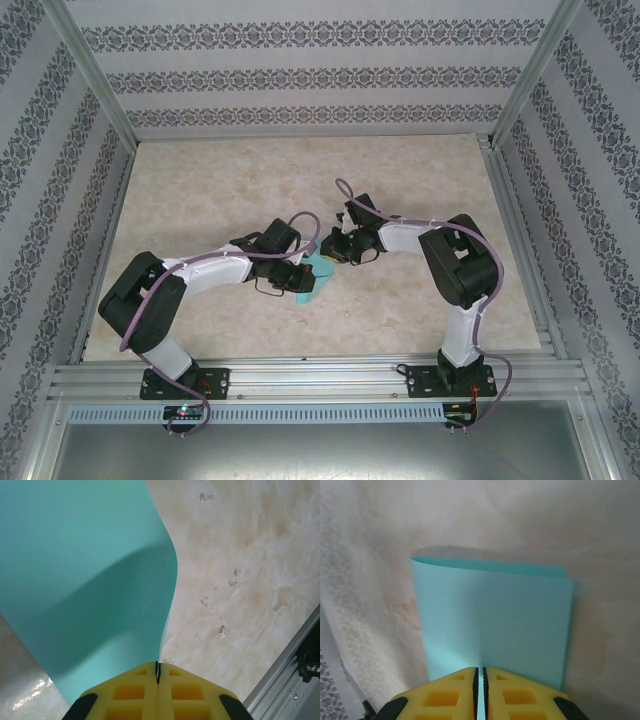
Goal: Fold a paper plane with a square sheet of paper (pick it up from the middle)
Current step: Third fold the triangle at the center of the table.
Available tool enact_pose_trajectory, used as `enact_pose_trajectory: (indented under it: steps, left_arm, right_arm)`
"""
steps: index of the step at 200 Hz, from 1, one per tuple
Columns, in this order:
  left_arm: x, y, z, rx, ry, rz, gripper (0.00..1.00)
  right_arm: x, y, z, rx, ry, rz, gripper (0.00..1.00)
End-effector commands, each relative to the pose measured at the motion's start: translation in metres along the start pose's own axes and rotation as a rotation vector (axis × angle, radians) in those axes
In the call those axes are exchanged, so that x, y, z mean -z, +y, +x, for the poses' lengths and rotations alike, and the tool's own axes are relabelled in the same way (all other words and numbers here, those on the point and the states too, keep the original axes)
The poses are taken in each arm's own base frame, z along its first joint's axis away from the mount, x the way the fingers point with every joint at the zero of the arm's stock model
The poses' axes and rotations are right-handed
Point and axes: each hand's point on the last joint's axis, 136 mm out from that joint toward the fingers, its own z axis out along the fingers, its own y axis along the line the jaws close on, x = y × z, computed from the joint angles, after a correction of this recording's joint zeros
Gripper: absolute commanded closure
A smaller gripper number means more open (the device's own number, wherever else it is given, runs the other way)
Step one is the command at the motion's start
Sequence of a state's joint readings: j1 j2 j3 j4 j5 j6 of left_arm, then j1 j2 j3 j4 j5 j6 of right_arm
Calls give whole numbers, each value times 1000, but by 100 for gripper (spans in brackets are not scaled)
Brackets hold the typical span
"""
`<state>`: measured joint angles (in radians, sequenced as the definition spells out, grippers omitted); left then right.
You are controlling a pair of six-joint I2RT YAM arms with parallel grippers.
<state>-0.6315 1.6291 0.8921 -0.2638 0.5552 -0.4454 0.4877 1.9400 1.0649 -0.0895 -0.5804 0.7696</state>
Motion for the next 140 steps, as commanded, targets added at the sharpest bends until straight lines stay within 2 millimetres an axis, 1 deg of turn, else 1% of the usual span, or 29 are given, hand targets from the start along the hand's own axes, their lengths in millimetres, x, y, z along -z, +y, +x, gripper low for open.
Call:
enact_pose_trajectory:
  steps: [1,15,44,66,114,140]
  left_arm:
    - [1,6,-7,34,-3,20,100]
    - [3,9,-9,41,-1,15,99]
    - [2,22,-11,65,14,-21,98]
    - [0,30,-13,66,24,-63,97]
    - [-1,39,-22,58,19,-120,95]
    - [-3,43,-22,52,31,-143,95]
  right_arm:
    - [-4,-12,4,52,27,90,86]
    - [-5,-17,6,72,40,118,87]
    - [-6,-28,7,89,56,180,88]
    - [-6,-27,7,95,57,176,88]
    - [-6,-26,7,100,62,176,87]
    - [-8,-28,8,97,67,177,87]
